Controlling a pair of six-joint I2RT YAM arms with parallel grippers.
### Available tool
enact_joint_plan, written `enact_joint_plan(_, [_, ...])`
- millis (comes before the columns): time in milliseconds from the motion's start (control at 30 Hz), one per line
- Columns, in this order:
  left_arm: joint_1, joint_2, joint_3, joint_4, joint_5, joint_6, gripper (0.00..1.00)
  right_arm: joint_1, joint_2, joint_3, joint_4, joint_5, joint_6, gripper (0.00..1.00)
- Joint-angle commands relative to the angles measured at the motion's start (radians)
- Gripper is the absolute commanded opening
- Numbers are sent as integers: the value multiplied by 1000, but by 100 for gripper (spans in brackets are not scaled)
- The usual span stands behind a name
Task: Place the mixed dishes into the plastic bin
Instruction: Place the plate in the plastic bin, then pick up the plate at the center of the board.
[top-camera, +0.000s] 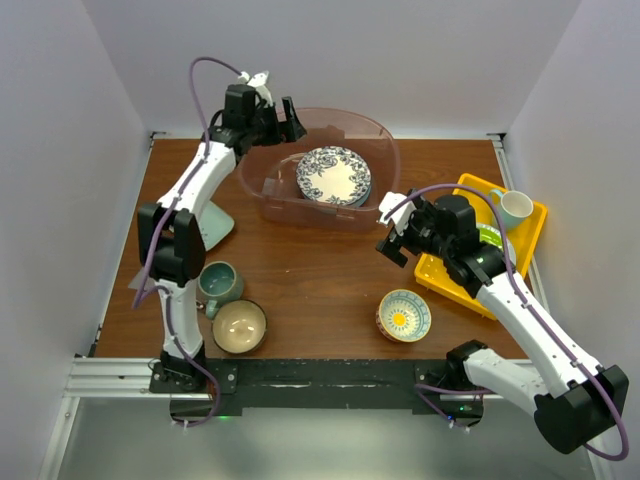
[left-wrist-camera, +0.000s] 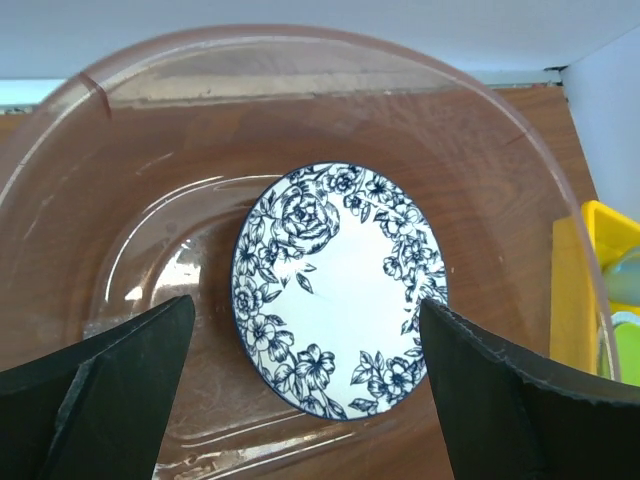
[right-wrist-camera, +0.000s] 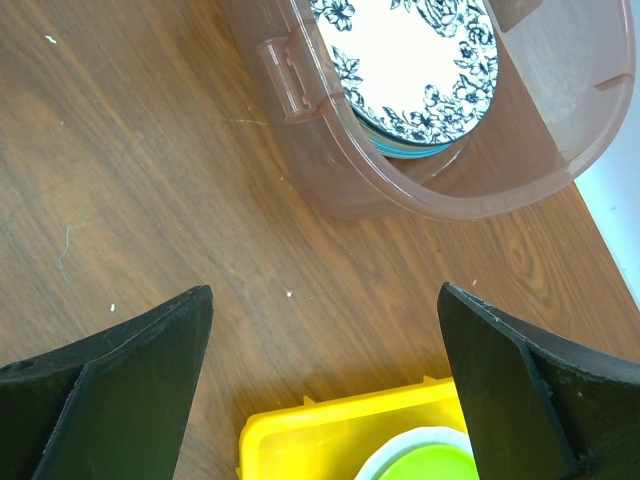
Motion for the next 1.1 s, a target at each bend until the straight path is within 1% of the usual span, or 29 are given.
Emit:
enact_joint_plan(0, [5,-150,-61,70,-57,53,100,7,-15,7,22,-14,-14,98])
enact_joint_plan(233, [18,-343,-215,157,-100,67,100,12,-9,19,-6,-70,-29,98])
enact_joint_plan(500, [28,-588,-440,272,-105,77,100,25,-2,32,-39,-130,-51,98])
enact_joint_plan(600, [30,-670,-505,289,-105,81,100,36,8,39,-52,-154,-60,98])
enact_joint_plan(800, [31,-811,-608,271,-102,89,100,84,43,67,-84,-200,-103,98])
enact_joint_plan(1000, [33,-926,-704,208,-105,110,100,180,112,113,-130,-200,-154,98])
enact_joint_plan(1067, [33,-964,-732,180,-134,119,100,214,138,133,-150,-205,-163,98])
